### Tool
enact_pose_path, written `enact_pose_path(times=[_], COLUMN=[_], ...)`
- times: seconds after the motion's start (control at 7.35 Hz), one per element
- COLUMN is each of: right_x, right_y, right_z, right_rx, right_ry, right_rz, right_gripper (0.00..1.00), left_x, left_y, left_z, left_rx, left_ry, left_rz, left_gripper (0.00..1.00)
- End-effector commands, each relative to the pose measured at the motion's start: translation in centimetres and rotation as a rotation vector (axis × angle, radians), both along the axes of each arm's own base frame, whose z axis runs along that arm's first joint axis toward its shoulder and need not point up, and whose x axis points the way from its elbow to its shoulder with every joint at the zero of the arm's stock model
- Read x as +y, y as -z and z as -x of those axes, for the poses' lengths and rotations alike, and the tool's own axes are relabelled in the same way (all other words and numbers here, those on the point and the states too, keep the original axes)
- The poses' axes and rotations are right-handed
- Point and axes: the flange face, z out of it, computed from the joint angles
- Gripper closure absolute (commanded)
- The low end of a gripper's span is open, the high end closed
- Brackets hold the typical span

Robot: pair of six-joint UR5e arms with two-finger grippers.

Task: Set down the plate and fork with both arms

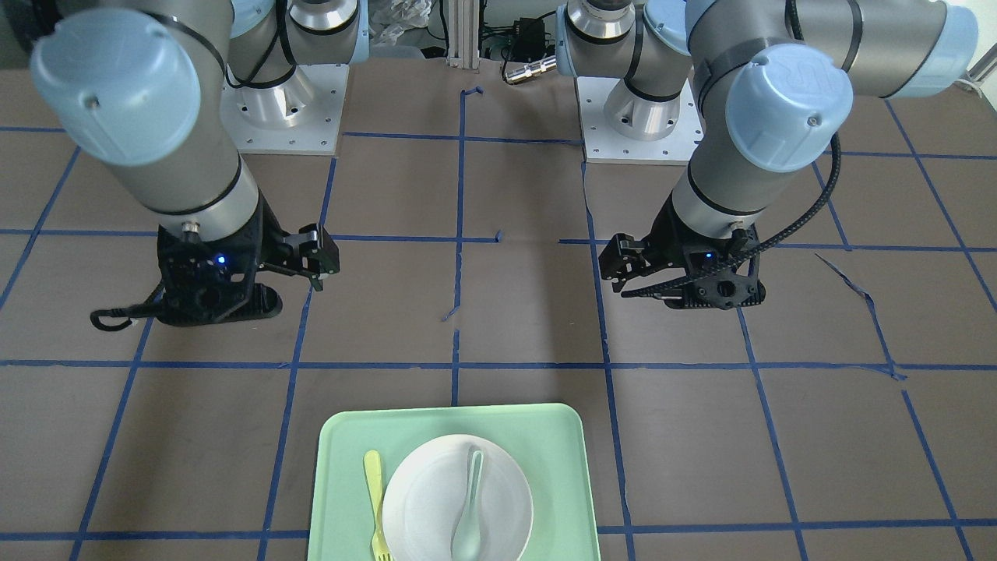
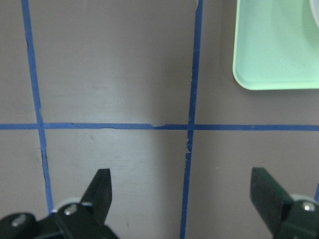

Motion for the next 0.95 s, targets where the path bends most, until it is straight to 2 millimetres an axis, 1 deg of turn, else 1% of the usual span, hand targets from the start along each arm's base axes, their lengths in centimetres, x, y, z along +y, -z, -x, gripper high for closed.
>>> enact_pose_path(times=[0.0,0.14,0.27,0.41,0.54,0.68,0.82], right_x=[4.0,4.3,4.0,4.1,4.1,4.1,4.1], right_y=[-0.7,0.0,0.3,0.7,0.7,0.4,0.6], right_z=[0.0,0.0,0.0,0.0,0.0,0.0,0.0], right_rx=[-0.006,-0.008,-0.011,-0.007,-0.009,-0.009,-0.009], right_ry=[0.002,0.004,0.002,0.003,0.002,0.002,0.002], right_rz=[-0.025,-0.009,0.022,0.015,0.015,0.021,0.019], right_gripper=[0.0,0.0,0.0,0.0,0.0,0.0,0.0], left_x=[2.3,3.1,4.3,5.5,6.7,7.2,7.2], left_y=[0.5,-0.2,-1.9,-2.9,-3.7,-4.1,-3.7], left_z=[0.3,0.4,0.6,1.3,1.9,2.1,2.2], left_rx=[-0.011,-0.009,-0.007,-0.012,-0.017,-0.012,-0.006], left_ry=[0.003,-0.004,-0.002,0.012,-0.001,-0.007,-0.007], left_rz=[-0.028,-0.021,-0.015,-0.013,-0.039,-0.038,-0.046], left_gripper=[0.0,0.0,0.0,0.0,0.0,0.0,0.0])
